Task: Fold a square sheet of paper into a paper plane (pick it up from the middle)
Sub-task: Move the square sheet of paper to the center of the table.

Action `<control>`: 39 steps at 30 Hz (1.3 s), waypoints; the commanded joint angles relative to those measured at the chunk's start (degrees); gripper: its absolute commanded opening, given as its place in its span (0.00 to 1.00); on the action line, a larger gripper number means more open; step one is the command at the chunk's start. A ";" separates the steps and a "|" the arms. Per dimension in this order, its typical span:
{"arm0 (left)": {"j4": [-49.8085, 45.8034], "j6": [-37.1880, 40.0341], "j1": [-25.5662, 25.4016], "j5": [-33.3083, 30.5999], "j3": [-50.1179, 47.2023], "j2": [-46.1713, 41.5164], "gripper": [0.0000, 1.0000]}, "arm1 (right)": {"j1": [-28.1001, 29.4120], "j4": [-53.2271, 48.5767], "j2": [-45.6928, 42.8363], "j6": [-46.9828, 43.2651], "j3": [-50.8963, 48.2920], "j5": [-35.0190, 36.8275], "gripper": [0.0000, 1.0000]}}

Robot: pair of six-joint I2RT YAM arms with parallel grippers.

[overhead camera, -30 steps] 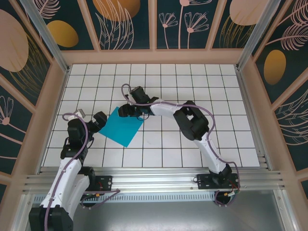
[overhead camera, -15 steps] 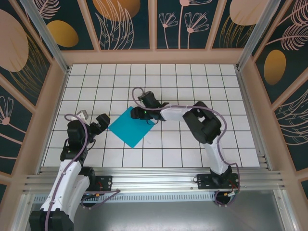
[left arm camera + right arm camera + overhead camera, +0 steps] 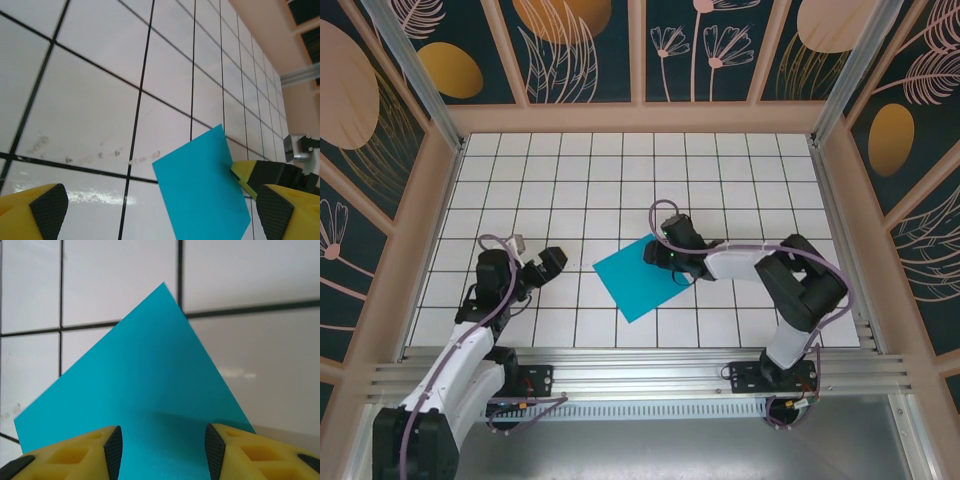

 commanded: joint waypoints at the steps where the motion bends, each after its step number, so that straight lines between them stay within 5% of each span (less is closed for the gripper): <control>1: 0.87 1.69 -0.94 -0.11 0.80 1.26 0.98 | 1.05 -4.20 -5.87 -3.15 -1.27 2.20 0.51; 7: 0.61 2.72 -0.99 -1.30 0.11 -0.30 0.98 | 3.98 -5.67 -6.52 -13.62 1.21 -9.68 0.52; 19: -0.01 3.11 -0.98 -4.16 0.11 -0.65 0.99 | 6.93 -10.24 7.94 -16.96 12.81 -12.02 0.52; 32: 2.33 2.35 -0.93 -4.77 -0.44 -1.82 0.98 | 4.93 -10.95 15.94 -9.70 15.58 -0.92 0.52; 39: 7.24 1.29 -0.96 -4.19 -1.83 -3.05 0.99 | 2.67 -10.17 14.54 7.38 12.73 8.46 0.53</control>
